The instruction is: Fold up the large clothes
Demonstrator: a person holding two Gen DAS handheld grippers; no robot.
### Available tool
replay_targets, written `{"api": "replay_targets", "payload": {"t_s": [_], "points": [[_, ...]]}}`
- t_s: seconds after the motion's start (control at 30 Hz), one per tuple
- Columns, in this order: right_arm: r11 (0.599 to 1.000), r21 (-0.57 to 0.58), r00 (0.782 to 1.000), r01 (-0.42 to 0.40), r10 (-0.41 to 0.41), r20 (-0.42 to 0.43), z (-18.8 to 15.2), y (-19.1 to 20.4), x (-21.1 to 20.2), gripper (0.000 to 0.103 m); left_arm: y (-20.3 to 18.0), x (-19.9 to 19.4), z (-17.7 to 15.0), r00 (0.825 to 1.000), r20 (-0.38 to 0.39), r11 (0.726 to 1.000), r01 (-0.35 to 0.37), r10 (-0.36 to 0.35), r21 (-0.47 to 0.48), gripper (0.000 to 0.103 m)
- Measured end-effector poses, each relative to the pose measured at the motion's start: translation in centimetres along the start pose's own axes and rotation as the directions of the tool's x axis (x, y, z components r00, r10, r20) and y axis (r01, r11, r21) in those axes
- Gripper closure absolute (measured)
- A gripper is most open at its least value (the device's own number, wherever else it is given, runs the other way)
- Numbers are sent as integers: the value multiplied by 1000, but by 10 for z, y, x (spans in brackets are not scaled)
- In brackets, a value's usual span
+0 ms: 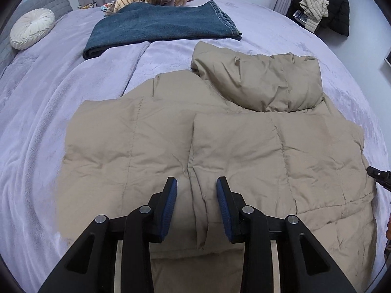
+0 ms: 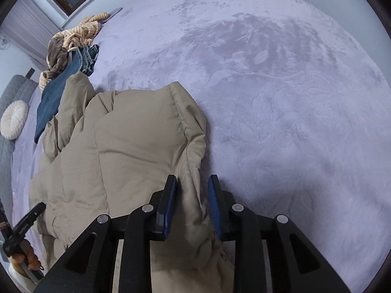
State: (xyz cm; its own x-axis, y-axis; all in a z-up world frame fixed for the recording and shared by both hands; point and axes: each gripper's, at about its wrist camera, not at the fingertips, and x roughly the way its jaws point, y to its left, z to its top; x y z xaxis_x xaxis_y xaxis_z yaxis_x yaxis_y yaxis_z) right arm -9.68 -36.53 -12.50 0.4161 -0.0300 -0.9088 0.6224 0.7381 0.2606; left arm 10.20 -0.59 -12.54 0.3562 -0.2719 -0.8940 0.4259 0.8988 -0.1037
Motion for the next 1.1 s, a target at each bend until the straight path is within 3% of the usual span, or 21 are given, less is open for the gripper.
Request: {"api": "replay_targets", "payload": {"t_s": [0.13,0.33,0.6,0.67,0.73,1.1], "points": [[999,-30,999,23,-24,-23,-21,5,-23,64,3,-12,-11,999,-30,999,-33,33,-3,67],[1000,12,996,22,-21,-82,-47,3,-43,63,5,-34,-25,997,-75,998,-39,36,-40,67],[999,35,992,3,2,-123,-69,6,-74,54,-16,-69,-43,993,-111,999,-46,43,-25,67],[1000,29,992,5,-1,-126,-73,7,-81,52,-21,-79,-48,993,-105,998,-55,51,-29,24],[1000,23,992,4,-1,-128,-75,7,-88,52,-25,-93,-51,996,-67,997,-67,65,-31,21],[1000,22,990,-16,18,-138,-87,7,-115,51,-36,-120,-66,992,-106,996,-69,63,-50,21]]}}
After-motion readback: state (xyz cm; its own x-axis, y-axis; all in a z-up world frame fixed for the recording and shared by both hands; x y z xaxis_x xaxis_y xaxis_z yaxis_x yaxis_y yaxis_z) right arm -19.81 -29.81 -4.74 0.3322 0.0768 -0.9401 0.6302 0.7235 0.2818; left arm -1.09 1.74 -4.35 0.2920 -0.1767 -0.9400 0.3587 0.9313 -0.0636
